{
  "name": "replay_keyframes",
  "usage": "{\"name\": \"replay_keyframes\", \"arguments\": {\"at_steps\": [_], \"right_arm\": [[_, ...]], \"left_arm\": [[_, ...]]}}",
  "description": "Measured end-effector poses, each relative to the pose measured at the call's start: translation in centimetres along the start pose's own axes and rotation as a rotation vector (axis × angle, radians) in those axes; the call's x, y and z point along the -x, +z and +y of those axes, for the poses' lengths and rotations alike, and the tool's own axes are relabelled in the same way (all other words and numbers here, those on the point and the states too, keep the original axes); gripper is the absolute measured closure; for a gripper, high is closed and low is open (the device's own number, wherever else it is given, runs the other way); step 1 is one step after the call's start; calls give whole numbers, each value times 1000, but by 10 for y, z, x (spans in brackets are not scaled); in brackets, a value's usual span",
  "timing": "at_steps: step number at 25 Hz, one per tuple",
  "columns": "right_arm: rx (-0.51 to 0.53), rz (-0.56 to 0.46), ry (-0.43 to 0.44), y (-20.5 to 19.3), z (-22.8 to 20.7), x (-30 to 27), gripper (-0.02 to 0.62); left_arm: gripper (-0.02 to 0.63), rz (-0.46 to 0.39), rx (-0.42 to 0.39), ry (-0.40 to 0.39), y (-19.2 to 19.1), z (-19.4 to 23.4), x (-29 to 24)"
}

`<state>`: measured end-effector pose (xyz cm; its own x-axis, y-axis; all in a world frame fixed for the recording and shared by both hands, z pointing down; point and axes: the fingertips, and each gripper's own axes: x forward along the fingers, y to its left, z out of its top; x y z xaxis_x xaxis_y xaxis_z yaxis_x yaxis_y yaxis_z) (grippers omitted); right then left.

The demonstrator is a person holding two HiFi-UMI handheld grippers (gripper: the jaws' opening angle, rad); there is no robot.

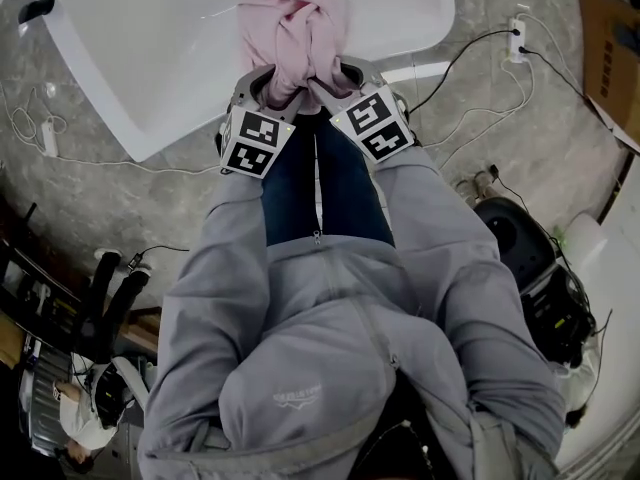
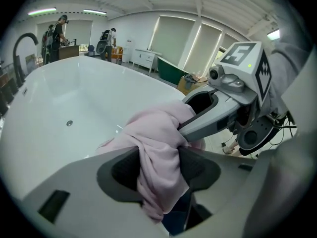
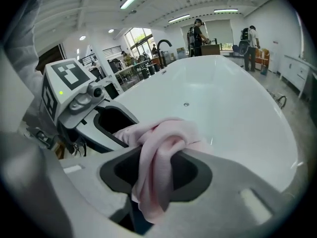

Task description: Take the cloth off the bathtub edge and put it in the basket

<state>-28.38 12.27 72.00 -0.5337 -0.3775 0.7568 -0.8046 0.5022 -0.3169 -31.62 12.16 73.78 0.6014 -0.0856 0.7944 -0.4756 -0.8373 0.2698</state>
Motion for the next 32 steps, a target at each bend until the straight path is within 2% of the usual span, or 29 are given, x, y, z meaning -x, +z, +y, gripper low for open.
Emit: {"name": "replay_keyframes", "arguments": {"at_steps": [3,6,9,13,19,24,28,32], "right_arm": [[-46,-40,-16,7,4,12,460],[-65,-81,-28,17,12,32,463],[-80,-134,-47,33,22,62,465],[-95,-219,-113,65,29,110,466],[-94,-350,-236,114,41,200,466],[-91,-474,-354,140,43,282,466],[-94,-536,-437,159,36,332,466],[-83,-590,-522,162,31,381,466]], "left_arm": [[424,-29,33,-23,8,-8,7],[437,-73,76,-37,18,-19,24],[440,-118,58,-32,37,-32,49],[442,-189,-29,-36,80,-47,88],[442,-298,-184,-91,154,-83,150],[442,-368,-323,-141,217,-127,191],[442,-414,-398,-185,263,-151,210],[442,-469,-466,-235,297,-185,222]]}}
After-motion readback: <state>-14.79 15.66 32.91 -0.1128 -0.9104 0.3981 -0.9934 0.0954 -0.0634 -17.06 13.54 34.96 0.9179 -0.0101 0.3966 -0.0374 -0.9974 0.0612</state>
